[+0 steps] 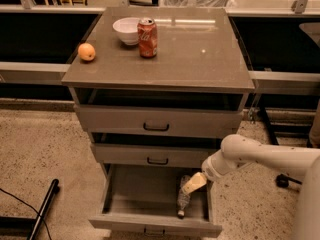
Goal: Pick blue plastic bottle from bottom drawer and place on counter
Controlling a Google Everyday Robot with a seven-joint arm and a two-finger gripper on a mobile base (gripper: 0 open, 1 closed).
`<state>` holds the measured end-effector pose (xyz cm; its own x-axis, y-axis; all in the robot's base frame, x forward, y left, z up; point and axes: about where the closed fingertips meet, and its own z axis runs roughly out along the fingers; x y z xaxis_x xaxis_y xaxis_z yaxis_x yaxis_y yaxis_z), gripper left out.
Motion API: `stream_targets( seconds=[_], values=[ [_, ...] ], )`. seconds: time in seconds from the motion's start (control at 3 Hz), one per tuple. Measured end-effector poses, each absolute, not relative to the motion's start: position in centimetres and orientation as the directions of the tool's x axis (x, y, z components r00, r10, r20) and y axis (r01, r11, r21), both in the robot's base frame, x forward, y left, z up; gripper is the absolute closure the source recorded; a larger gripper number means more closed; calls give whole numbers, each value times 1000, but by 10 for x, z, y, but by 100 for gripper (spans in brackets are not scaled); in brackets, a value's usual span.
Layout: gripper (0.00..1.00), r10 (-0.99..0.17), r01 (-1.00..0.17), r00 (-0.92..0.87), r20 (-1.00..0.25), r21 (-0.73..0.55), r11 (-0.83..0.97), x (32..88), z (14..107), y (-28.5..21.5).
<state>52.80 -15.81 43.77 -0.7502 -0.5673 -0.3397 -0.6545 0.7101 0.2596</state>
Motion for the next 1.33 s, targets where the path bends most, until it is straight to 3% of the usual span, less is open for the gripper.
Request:
stream_targets(
  seconds=[0.33, 1.33],
  values=[
    [0, -418, -542, -825, -380, 324, 775, 529, 356, -160],
    [0, -376, -580, -790, -484, 392, 714, 550, 291, -134]
  ],
)
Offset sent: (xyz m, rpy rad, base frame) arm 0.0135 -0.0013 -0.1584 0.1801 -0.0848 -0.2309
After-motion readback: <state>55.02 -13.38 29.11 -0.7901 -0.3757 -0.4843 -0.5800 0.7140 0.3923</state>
